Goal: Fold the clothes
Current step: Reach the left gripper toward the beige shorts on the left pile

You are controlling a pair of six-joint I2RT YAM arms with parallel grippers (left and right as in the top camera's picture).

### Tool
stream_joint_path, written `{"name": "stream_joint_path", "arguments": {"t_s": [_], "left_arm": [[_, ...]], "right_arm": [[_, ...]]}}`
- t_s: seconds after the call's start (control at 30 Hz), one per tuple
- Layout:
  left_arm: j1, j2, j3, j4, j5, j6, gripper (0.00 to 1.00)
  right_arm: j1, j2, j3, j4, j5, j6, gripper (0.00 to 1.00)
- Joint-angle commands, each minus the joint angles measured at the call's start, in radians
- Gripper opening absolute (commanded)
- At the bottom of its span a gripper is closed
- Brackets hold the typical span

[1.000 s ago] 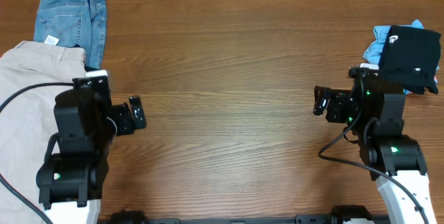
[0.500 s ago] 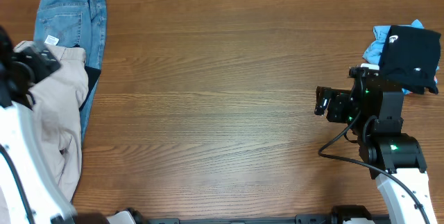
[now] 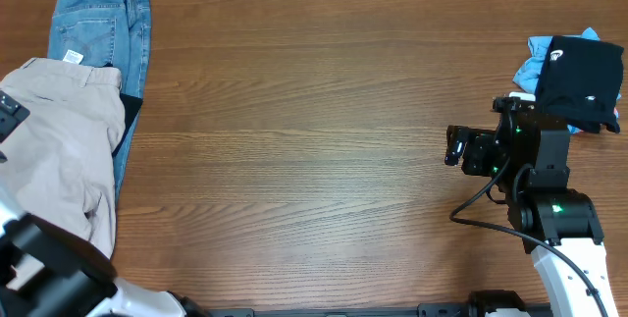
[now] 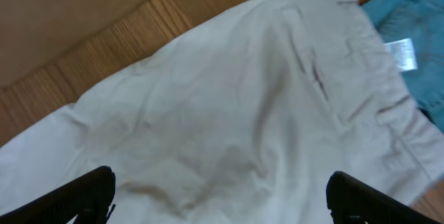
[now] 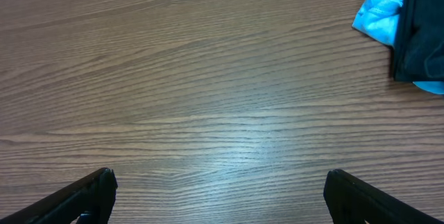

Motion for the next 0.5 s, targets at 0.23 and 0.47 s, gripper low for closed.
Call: {"name": "stream_joint_path", "arguments": {"t_s": [0.23,0.47], "left_arm": [[-0.003,0.190,0.023,0.164,0.188,-0.033,0.91],[-0.005,0.304,0.023,0.214,0.254,-0.089,0.90]], "right_arm": [[0.003,-0.005,0.028,0.001,0.009,0.004,1.00],[0.003,-0.005,0.028,-0.005,0.009,0.004,1.00]]}}
